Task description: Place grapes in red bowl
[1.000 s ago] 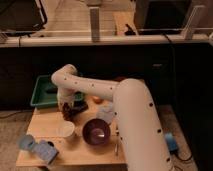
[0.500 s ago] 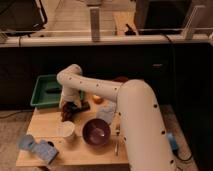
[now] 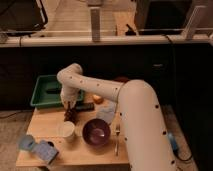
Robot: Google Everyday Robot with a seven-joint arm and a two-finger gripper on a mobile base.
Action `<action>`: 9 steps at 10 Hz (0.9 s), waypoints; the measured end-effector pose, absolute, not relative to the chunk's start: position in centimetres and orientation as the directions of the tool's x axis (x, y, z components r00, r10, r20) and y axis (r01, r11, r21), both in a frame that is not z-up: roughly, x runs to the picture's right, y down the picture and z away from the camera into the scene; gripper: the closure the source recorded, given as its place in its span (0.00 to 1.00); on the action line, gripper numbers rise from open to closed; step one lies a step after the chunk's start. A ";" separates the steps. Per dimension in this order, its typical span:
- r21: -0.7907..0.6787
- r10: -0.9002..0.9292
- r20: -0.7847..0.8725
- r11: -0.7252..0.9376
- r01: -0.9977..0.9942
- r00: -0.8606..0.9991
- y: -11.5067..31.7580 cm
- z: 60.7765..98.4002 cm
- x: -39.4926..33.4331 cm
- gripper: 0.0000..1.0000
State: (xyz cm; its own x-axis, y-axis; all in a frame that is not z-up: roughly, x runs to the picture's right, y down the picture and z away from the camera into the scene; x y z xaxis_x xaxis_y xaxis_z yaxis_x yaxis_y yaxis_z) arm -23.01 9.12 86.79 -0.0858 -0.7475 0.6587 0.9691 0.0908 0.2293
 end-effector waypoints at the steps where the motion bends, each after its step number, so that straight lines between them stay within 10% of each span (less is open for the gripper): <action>1: 0.229 -0.743 0.663 0.082 0.970 -0.094 9.3 86.8 -23.5 0.98; 9: 0.281 -0.776 0.625 0.122 0.952 -0.085 7.3 84.1 -23.4 1.00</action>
